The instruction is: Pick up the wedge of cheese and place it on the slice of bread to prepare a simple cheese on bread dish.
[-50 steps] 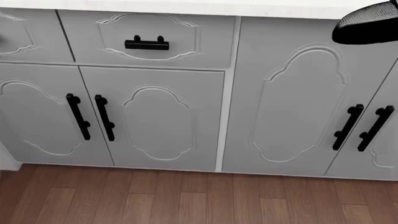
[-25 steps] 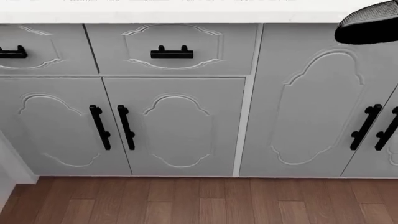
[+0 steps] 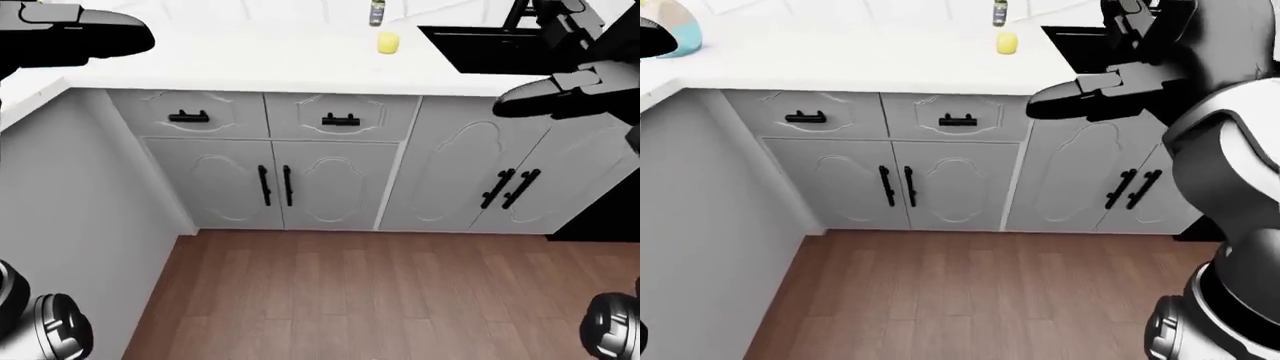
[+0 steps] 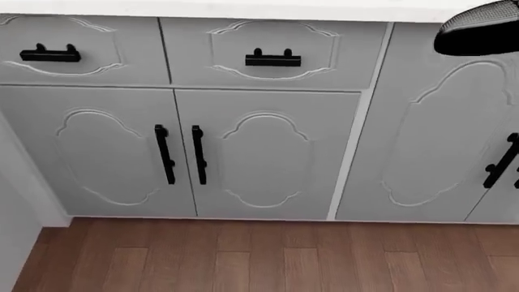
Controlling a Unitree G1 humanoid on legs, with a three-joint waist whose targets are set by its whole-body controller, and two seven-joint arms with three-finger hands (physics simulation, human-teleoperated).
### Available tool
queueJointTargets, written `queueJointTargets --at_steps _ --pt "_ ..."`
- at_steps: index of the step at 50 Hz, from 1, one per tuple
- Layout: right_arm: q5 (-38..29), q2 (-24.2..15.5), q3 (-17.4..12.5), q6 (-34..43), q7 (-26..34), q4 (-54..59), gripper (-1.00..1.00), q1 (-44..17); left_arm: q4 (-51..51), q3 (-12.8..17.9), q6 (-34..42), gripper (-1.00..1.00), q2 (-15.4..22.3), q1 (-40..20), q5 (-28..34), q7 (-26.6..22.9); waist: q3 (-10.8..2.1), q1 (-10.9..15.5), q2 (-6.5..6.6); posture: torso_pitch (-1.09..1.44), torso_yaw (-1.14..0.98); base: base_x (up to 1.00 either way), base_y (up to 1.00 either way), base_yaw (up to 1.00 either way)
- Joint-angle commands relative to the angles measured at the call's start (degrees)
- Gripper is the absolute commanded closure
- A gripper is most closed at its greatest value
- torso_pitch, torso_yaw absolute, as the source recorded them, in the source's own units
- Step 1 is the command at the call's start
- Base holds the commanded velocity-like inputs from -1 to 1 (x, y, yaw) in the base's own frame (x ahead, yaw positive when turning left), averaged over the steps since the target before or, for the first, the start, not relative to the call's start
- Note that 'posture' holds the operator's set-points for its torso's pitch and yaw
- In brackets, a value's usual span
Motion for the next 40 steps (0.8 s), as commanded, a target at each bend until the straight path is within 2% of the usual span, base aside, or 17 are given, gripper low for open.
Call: queueJointTargets --at_steps 1,3,4,6,15,17,19,20,22,24,29,32,34,35,36,37,40 --pt "-0.57 -0.91 -1.63 -2.04 -0.58 -0.48 -1.00 -1.44 -0.75 0.60 -1.43 -1.00 0.77 -1.39 -0.07 -0.08 -1.00 -0.39 0.50 0.00 0.00 0.00 0.00 0.00" --pt "0.40 -0.82 -1.98 -1.63 -1.09 -0.36 -1.00 -1.82 -0.80 0.60 -1.42 -1.00 0.85 -1.36 -0.16 0.01 -0.54 -0.46 -0.07 0.00 0.00 0.00 0.00 0.00" --pt "0.53 -0.93 -1.96 -1.71 -1.19 -0.37 -1.00 -1.71 -0.73 0.49 -1.57 -1.00 0.84 -1.26 -0.05 -0.02 -1.96 -0.34 -0.03 0.00 0.00 0.09 0.00 0.00" --pt "0.81 -1.11 -2.02 -1.93 -1.33 -0.26 -1.00 -1.48 -0.60 0.32 -1.74 -1.00 0.77 -1.19 0.14 -0.13 -2.36 -0.11 -0.40 0.00 0.00 0.13 0.00 0.00" --pt "1.29 -1.55 -1.77 -2.39 -1.52 0.00 -1.00 -0.97 -0.88 0.39 -1.31 -1.00 0.67 -1.41 0.19 -0.12 -1.45 0.64 -2.91 0.00 0.00 0.29 0.00 0.00" --pt "1.15 -1.44 -1.56 -2.58 -1.51 0.05 -1.00 -0.85 -0.79 0.28 -1.48 -1.00 0.58 -1.32 0.35 -0.17 -1.41 0.88 -4.04 0.00 0.00 0.32 0.00 0.00" --pt "1.17 -1.39 -1.44 -2.48 -1.61 0.01 -1.00 -0.97 -0.82 0.10 -1.49 -1.00 0.45 -1.32 0.50 -0.19 -2.19 1.05 -6.89 0.00 0.00 0.32 0.00 0.00" --pt "1.09 -1.35 -1.44 -2.57 -1.57 0.03 -1.00 -0.87 -0.90 0.04 -1.36 -1.00 0.35 -1.42 0.49 -0.13 -1.97 0.84 -5.31 0.00 0.00 0.31 0.00 0.00" --pt "1.06 -1.28 -1.50 -2.62 -1.48 0.02 -1.00 -0.77 -1.01 -0.03 -1.19 -1.00 0.20 -1.44 0.58 -0.08 -1.84 1.17 -5.61 0.00 0.00 0.32 0.00 0.00" --pt "1.13 -1.27 -1.54 -2.65 -1.45 0.02 -1.00 -0.80 -1.12 0.11 -0.94 -1.00 0.13 -1.54 0.52 -0.05 -2.50 1.07 -4.97 0.00 0.00 0.32 0.00 0.00" --pt "1.15 -1.23 -1.44 -2.57 -1.49 -0.02 -1.00 -0.80 -0.89 -0.03 -1.32 -1.00 -0.02 -1.35 0.91 -0.36 -1.91 0.63 -3.15 0.00 0.00 0.32 0.00 0.00" --pt "1.06 -1.18 -1.44 -2.54 -1.46 0.05 -1.00 -0.75 -0.57 -0.04 -1.65 -1.00 -0.11 -1.31 1.29 -0.72 -2.18 -0.03 -1.12 0.00 0.00 0.32 0.00 0.00" --pt "1.01 -1.21 -1.51 -2.67 -1.27 0.11 -1.00 -0.73 -0.34 0.06 -1.84 -1.00 -0.08 -1.31 1.47 -0.98 -2.65 -0.42 1.09 0.00 0.00 0.32 0.00 0.00" --pt "1.15 -1.21 -1.60 -2.63 -1.32 0.04 -1.00 -0.84 -0.33 0.15 -1.83 -1.00 -0.05 -1.30 1.51 -1.04 -4.41 -0.62 2.59 0.00 0.00 0.32 0.00 0.00" --pt "1.20 -1.25 -1.64 -2.65 -1.31 -0.02 -1.00 -0.83 -0.38 0.27 -1.75 -1.00 -0.01 -1.30 1.47 -1.04 -2.04 0.19 1.04 0.00 0.00 0.32 0.00 0.00" --pt "1.22 -1.28 -1.65 -2.65 -1.32 -0.02 -1.00 -0.83 -0.42 0.33 -1.68 -1.00 0.02 -1.32 1.43 -1.03 -1.09 -0.39 2.11 0.00 0.00 0.32 0.00 0.00" --pt "1.25 -1.40 -1.59 -2.55 -1.54 -0.05 -1.00 -0.86 -0.52 0.58 -1.49 -1.00 0.14 -1.38 1.18 -0.89 -1.99 0.38 1.14 0.00 0.00 0.33 0.00 0.00"
